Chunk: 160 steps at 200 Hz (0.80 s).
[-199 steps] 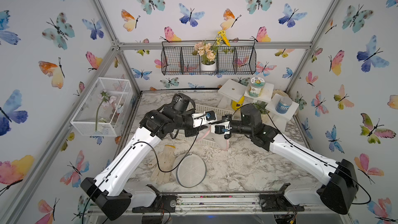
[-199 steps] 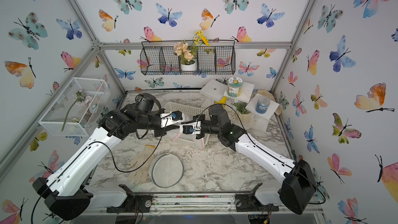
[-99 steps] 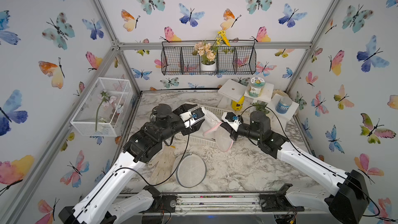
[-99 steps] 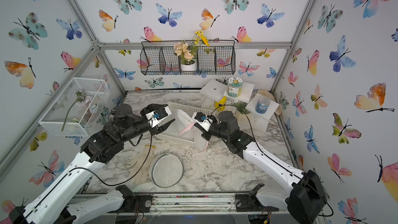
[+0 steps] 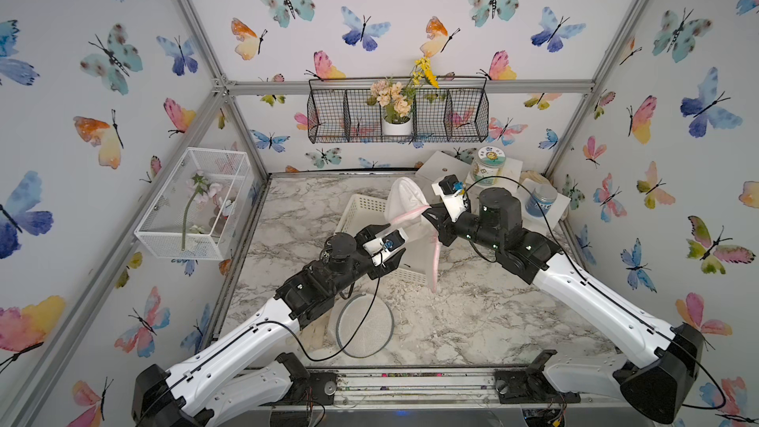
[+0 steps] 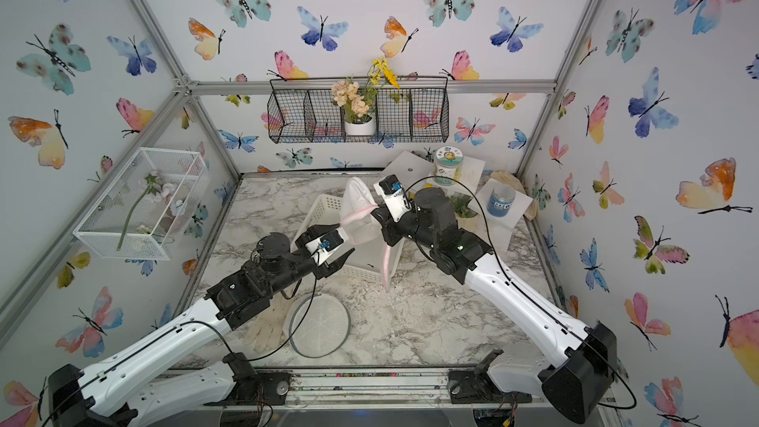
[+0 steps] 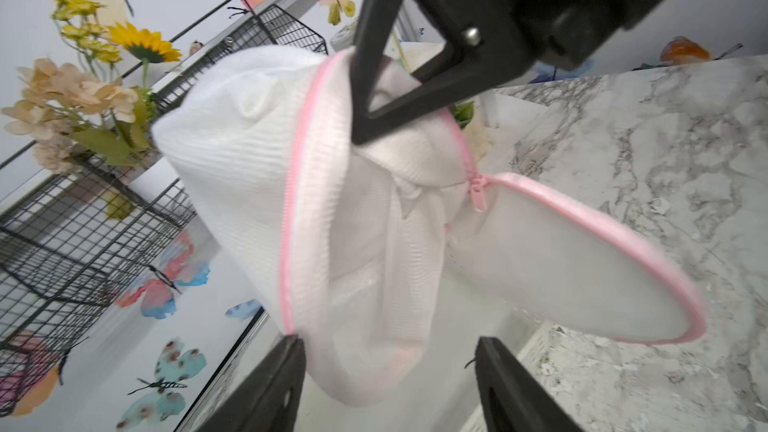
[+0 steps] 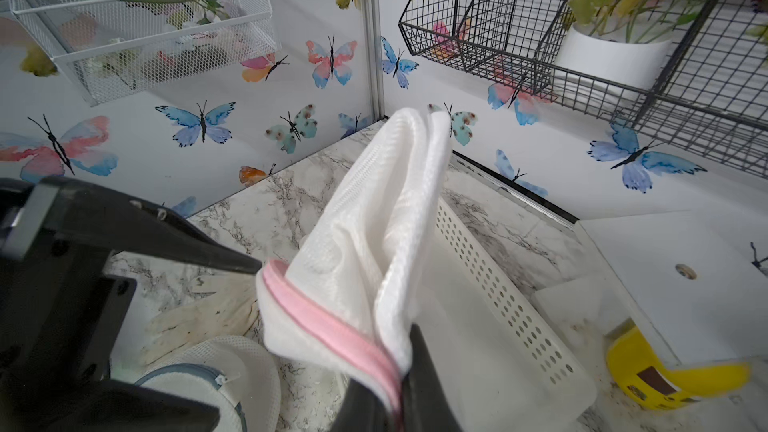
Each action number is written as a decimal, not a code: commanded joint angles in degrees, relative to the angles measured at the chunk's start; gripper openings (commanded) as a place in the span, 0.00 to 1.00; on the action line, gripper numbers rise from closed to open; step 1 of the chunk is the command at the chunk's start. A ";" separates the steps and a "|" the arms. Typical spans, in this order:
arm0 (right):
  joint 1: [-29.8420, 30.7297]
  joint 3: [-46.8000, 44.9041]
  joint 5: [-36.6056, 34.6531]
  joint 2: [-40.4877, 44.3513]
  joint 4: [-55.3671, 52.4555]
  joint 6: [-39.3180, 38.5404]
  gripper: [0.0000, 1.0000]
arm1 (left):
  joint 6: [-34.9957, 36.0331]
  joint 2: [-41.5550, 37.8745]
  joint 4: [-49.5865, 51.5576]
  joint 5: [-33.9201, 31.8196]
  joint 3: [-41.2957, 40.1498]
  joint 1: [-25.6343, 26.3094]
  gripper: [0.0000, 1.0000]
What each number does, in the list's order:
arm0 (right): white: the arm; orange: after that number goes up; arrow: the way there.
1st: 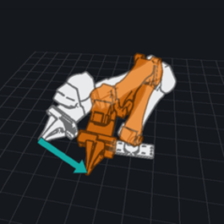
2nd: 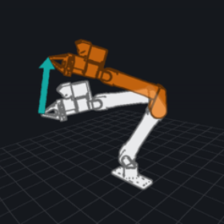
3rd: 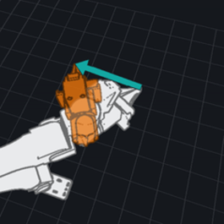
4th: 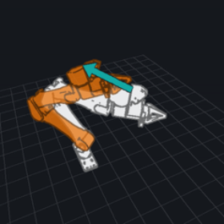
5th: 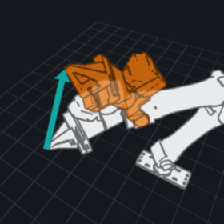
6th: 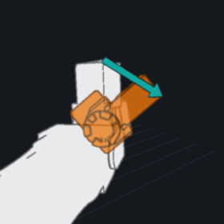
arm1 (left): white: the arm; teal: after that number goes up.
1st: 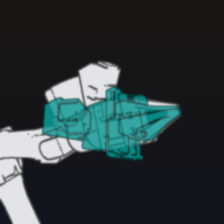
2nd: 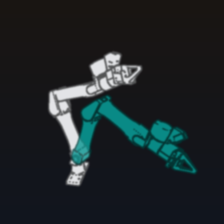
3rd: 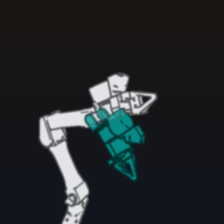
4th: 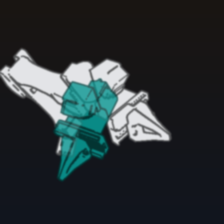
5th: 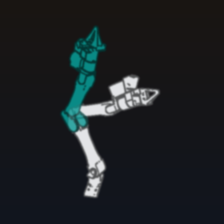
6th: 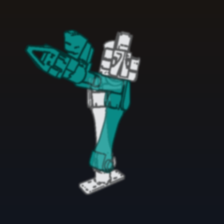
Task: Turn the laundry bag inside out
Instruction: Turn over the laundry bag.
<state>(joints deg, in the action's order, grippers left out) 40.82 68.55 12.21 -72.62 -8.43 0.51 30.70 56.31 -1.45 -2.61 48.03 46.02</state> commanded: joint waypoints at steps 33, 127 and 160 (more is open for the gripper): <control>-0.04 1.58 1.74 1.69 -4.08 -0.51 0.02 | 1.99 3.80 -5.05 -6.37 4.20 0.02 0.71; -0.04 2.20 -1.24 3.89 -8.60 -2.84 0.02 | 5.42 6.45 -1.93 -4.86 8.43 -0.12 0.00; -0.04 3.54 -6.64 2.18 -14.49 -7.56 0.02 | 5.62 5.97 -0.53 -1.33 12.75 -0.11 0.00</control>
<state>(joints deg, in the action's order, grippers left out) 40.82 69.58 10.87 -69.56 -17.12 -2.70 35.66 62.96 -3.03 -7.09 56.82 46.02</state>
